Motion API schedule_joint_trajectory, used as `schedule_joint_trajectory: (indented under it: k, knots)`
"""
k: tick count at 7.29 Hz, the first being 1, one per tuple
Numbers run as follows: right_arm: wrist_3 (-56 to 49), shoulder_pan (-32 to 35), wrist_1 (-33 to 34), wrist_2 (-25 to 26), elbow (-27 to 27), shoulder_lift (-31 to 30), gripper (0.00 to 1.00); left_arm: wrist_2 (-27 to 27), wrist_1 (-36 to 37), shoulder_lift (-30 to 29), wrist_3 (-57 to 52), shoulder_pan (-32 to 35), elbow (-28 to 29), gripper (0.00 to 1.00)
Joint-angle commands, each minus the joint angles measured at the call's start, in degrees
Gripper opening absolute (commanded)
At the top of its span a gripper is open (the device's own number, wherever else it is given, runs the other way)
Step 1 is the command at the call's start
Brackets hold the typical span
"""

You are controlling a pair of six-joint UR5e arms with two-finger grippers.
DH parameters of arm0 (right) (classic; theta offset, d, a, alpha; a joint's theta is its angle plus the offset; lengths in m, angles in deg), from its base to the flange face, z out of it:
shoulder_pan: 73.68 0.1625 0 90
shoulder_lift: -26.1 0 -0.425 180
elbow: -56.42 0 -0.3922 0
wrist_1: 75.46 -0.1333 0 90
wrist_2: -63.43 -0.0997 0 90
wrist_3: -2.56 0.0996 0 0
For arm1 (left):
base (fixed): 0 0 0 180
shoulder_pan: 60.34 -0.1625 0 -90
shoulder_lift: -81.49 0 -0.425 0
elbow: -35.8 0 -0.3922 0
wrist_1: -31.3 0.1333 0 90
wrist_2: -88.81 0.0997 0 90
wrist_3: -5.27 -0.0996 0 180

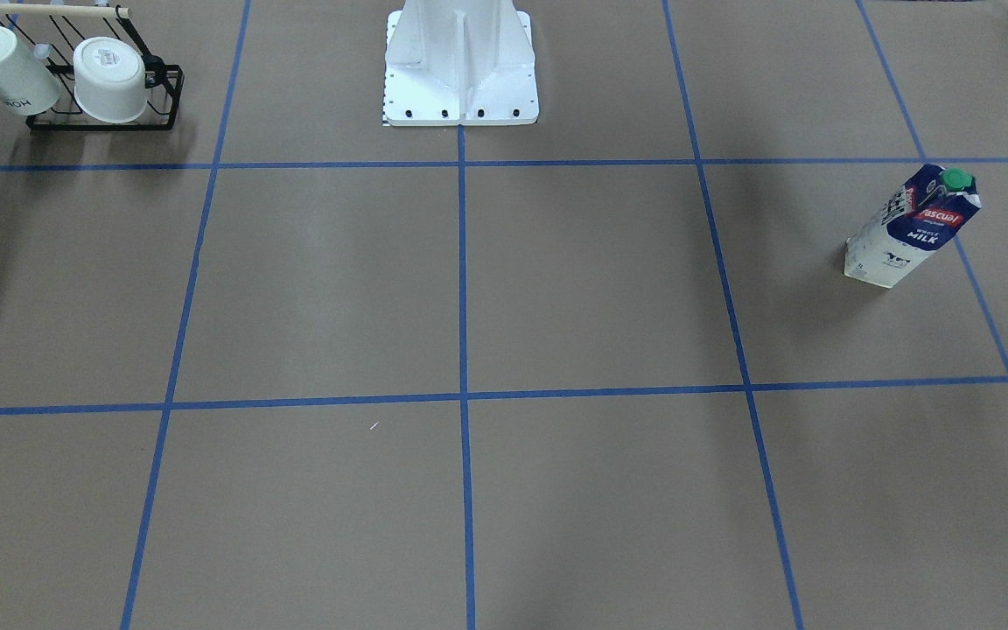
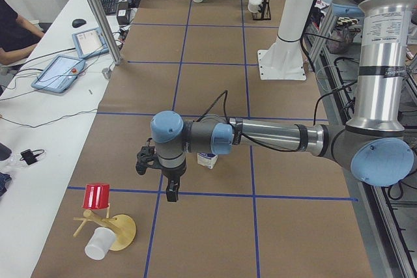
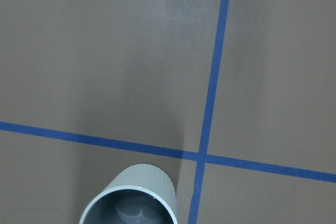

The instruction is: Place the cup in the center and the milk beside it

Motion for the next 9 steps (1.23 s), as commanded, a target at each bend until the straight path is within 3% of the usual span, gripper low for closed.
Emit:
schedule_joint_trajectory:
  k: [1,5,6,7,9]
  knots:
    - [-0.02,-1.85,-0.85,-0.65,1.23,-0.12,1.00,0.00,-0.66,0.12,0.00,0.01,0.12,0.99]
    - [-0.02,-5.55,-0.76,-0.38,3.70,0.14,0.99,0.00,-0.66,0.12,0.00,0.01,-0.14,0.99]
    - [0.15,-5.55,-0.67,-0.64,3.70,0.14,0.47,0.00,-0.66,0.12,0.00,0.01,-0.14,0.99]
    - [-0.37,-5.46,-0.67,-0.82,3.61,0.05,0.02,-0.09,-0.66,0.12,0.00,0.01,-0.40,0.99]
    - [-0.81,-5.37,-0.93,-1.35,3.08,-1.00,0.00,-0.09,-0.66,0.12,0.09,0.01,-0.58,0.99]
